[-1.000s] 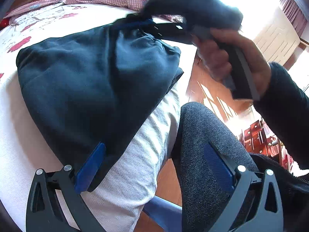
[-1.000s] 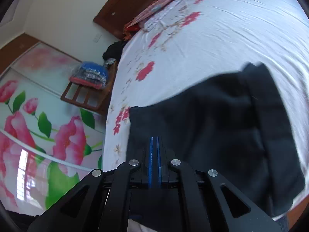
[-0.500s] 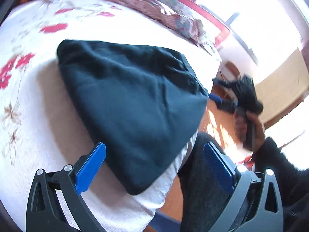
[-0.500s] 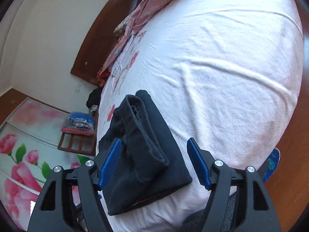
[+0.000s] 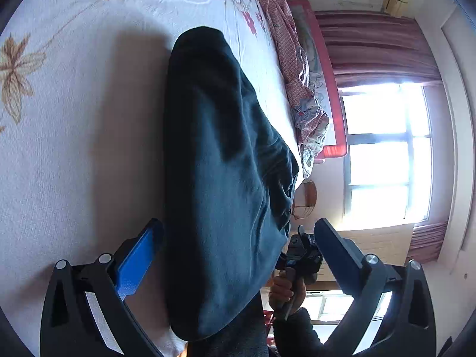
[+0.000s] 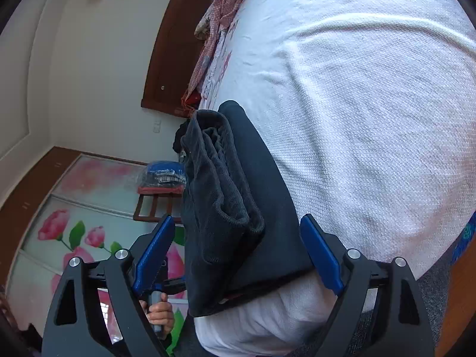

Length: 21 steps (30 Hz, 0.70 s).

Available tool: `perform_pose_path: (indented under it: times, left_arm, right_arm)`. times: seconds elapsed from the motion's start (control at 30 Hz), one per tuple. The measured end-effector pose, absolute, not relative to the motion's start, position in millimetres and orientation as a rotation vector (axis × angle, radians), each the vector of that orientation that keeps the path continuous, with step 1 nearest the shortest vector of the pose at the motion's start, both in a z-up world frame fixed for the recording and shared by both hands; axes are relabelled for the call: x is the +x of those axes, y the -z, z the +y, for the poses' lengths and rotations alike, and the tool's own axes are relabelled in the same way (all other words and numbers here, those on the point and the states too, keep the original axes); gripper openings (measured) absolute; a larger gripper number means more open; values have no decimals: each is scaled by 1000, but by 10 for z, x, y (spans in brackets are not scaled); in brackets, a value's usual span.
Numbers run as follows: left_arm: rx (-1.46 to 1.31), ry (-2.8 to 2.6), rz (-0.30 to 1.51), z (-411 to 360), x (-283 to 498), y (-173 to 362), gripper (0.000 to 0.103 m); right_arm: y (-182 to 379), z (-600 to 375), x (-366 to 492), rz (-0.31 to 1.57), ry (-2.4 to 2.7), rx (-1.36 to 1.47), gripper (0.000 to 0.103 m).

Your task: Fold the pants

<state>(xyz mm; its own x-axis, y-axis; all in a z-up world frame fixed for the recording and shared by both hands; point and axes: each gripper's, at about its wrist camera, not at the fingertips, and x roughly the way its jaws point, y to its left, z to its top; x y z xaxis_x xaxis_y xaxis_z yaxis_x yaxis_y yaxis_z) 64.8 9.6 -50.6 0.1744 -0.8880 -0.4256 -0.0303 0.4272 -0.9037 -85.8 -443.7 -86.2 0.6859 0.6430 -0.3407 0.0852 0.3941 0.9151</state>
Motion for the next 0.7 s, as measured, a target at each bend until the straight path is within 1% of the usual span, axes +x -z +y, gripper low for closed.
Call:
perform_pose_path:
  times: [0.17, 0.23, 0.33, 0.37, 0.4, 0.43, 0.47, 0.5, 0.53, 0.57, 0.63, 0.7]
  left_arm:
    - [-908, 717, 1246, -110, 592, 513, 101]
    - [-818, 702, 1249, -260, 570, 514, 101]
    - [-622, 740, 1310, -622, 544, 496, 101]
    - [-578, 736, 1320, -718, 529, 481, 101]
    - [-567, 724, 1324, -755, 530, 473, 100]
    - [-579, 707, 1327, -763, 538, 472, 92]
    - [-595, 665, 1336, -725, 554, 479, 82]
    - [-619, 631, 1349, -677, 569, 494, 64]
    - [-652, 622, 1359, -622, 583, 521, 50]
    - [-657, 621, 1369, -571, 610, 535, 40]
    - [-676, 642, 1376, -543, 633, 532, 26]
    - [-667, 645, 1368, -530, 662, 460, 25]
  right_arm:
    - [811, -4382, -843, 779, -379, 1083, 85]
    - [786, -4345, -836, 779, -369, 1068, 86]
    - [732, -4267, -821, 793, -352, 1009, 86]
    - [712, -4239, -812, 800, -341, 990, 85]
    - [686, -4214, -810, 812, -328, 965, 81]
    - [673, -4191, -821, 832, -302, 942, 66]
    - [688, -4196, -841, 840, -295, 953, 55]
    - [696, -4207, -866, 835, -303, 980, 51]
    - [683, -4196, -882, 837, -298, 984, 47]
    - [654, -4177, -888, 841, -289, 976, 45]
    - [564, -4125, -887, 836, -277, 975, 43]
    - [424, -4087, -890, 824, -269, 970, 40]
